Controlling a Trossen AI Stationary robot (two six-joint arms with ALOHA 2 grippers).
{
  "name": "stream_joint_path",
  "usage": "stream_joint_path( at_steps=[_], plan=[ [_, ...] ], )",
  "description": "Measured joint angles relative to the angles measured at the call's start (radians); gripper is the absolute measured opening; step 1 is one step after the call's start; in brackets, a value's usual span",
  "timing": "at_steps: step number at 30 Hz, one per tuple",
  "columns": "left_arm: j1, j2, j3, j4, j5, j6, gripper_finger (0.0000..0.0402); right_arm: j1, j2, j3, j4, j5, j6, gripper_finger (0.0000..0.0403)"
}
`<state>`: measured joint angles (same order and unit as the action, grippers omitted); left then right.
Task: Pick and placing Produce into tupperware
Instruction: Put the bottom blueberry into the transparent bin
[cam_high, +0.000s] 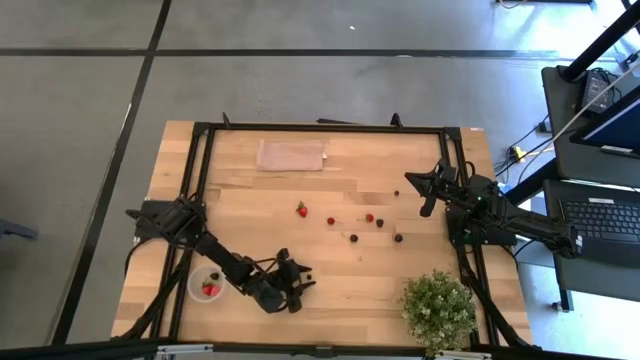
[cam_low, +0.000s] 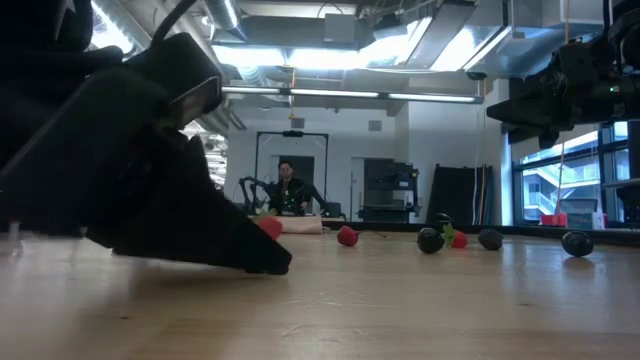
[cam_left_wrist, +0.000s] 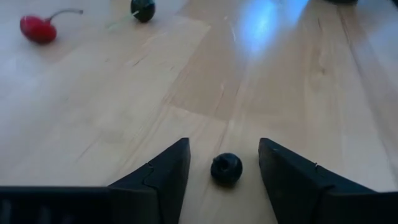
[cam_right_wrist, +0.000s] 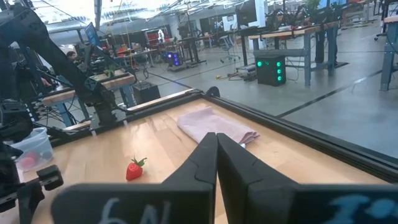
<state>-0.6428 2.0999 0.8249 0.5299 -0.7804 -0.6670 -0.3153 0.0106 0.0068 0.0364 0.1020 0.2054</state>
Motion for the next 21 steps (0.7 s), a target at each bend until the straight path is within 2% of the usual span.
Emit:
stream_joint_path(
  at_steps=[12,21],
  plan=[
    [0.005,-0.001,-0.002,-0.006,0.010,0.041,0.0160,0.000,0.000,0.000,0.000,0.000,0.001,0.0013],
    [0.006,-0.001,-0.004,-0.010,0.002,0.043,0.0122,0.000,0.000,0.000,0.000,0.000,0.002,0.0013]
  ],
)
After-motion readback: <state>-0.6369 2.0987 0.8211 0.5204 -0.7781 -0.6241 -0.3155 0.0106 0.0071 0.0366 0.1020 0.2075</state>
